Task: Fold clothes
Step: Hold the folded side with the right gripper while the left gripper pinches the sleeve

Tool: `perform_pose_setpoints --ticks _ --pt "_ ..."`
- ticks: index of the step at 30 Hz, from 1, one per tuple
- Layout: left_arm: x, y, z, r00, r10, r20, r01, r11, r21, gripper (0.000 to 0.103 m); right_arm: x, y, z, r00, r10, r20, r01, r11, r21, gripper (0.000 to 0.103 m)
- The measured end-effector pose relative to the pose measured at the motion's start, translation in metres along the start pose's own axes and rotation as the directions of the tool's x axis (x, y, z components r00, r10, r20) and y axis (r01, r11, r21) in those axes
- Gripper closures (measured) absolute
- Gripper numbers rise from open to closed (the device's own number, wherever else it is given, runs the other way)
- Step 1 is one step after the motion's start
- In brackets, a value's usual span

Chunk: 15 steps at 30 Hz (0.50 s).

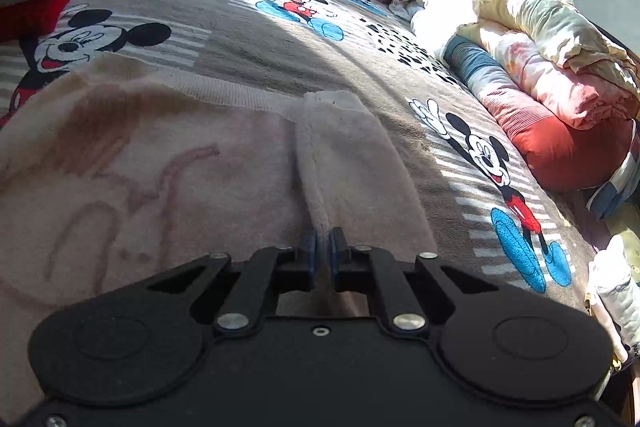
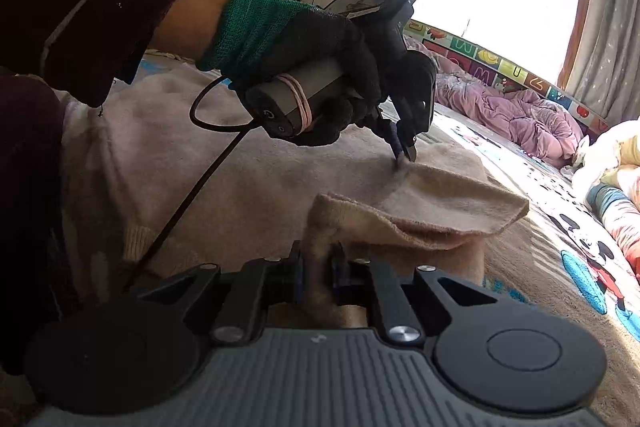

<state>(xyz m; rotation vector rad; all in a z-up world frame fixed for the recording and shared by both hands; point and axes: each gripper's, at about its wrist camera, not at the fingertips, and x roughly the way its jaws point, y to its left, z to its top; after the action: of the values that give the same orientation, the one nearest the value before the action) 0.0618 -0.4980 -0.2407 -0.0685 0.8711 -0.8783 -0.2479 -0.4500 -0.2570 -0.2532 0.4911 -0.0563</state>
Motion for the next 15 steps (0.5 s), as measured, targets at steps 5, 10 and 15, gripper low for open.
perform_pose_setpoints --ticks 5,10,15 --pt "-0.008 0.003 -0.005 0.999 0.001 0.035 0.0 0.999 -0.032 0.098 -0.002 -0.001 -0.002 1.0 0.017 -0.001 -0.017 1.0 0.006 0.09" --pt "0.0 0.008 -0.004 1.0 -0.013 0.013 0.013 1.0 -0.022 0.098 0.002 -0.004 -0.003 0.999 0.033 -0.017 -0.032 0.999 0.009 0.09" --pt "0.018 0.022 0.011 0.999 -0.022 -0.027 0.019 0.996 -0.088 0.067 0.002 -0.005 -0.004 0.999 0.038 -0.014 -0.038 0.999 0.029 0.09"
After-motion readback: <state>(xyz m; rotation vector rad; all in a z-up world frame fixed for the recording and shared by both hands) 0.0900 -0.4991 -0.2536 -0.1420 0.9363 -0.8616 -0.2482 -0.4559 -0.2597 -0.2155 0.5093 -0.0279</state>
